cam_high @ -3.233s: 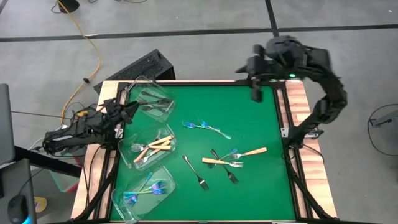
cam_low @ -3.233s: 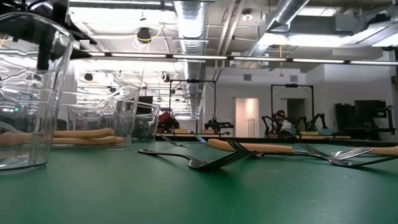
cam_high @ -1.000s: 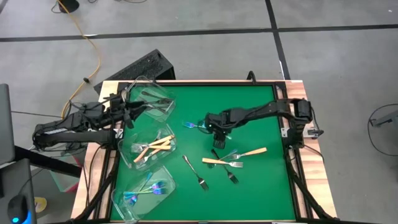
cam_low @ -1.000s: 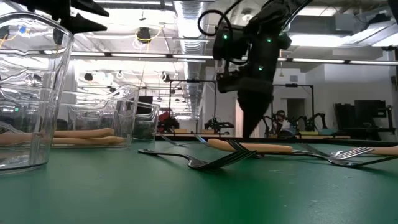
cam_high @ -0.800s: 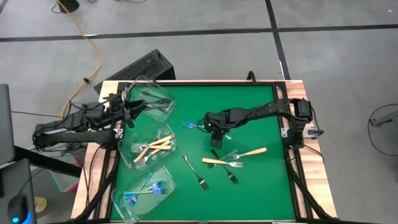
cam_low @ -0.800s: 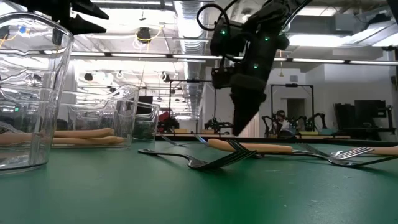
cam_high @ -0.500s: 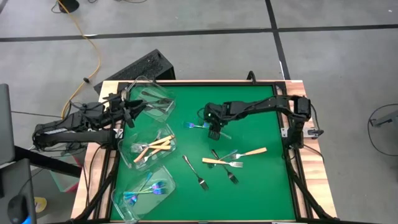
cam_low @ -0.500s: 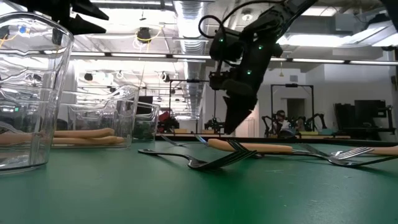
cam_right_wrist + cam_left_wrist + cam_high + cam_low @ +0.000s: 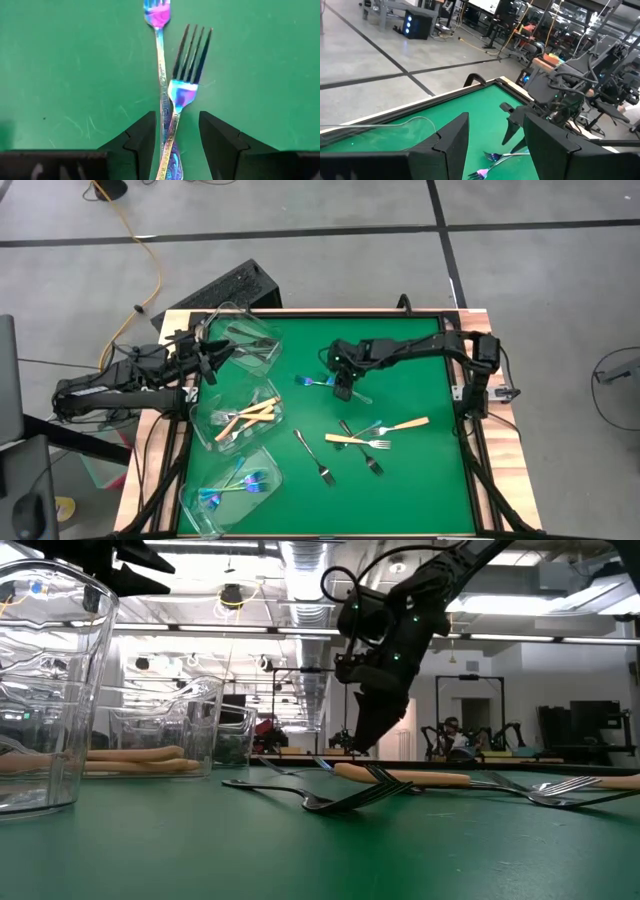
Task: Sort silverware by color (type)
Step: Put the blue fork into the bottom transparent bin
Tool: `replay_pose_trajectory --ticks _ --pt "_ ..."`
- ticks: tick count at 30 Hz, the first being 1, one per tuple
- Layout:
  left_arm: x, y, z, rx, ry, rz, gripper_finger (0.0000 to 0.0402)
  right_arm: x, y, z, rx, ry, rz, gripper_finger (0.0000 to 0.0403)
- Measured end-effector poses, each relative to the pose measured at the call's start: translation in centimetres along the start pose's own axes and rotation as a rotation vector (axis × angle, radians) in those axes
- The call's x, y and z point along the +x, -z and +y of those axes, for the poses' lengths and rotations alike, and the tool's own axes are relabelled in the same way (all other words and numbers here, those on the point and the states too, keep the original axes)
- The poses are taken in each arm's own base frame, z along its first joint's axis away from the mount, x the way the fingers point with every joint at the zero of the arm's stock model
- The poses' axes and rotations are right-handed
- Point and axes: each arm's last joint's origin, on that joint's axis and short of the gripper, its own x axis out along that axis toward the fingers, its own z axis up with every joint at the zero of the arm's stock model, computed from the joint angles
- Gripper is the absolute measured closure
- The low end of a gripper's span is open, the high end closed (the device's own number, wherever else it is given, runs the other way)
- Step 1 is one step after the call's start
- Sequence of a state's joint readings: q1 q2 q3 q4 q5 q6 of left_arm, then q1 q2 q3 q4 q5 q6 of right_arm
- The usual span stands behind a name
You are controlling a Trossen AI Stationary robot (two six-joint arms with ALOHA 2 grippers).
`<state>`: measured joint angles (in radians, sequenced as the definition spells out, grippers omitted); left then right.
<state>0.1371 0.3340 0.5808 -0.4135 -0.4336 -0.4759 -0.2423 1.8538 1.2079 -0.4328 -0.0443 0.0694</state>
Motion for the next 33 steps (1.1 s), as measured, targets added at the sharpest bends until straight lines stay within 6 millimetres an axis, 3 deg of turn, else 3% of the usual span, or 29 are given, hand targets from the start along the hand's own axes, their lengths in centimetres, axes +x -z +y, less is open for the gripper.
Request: replay_pose_trajectory --ticks 9,17,33 --pt "0.0 0.0 0.0 -0.006 0.0 0.0 0.023 0.0 0.0 -0.4 -0.022 0.025 -0.002 0.0232" --pt "0.0 0.0 0.0 -0.006 0.0 0.0 0.023 2.3 0.5 -0.2 -0.015 0.024 0.05 0.0232" --pt "0.0 0.2 0.2 0.004 -0.025 0.011 0.023 2.1 0.6 -1.9 0.103 0.143 0.055 0.0232"
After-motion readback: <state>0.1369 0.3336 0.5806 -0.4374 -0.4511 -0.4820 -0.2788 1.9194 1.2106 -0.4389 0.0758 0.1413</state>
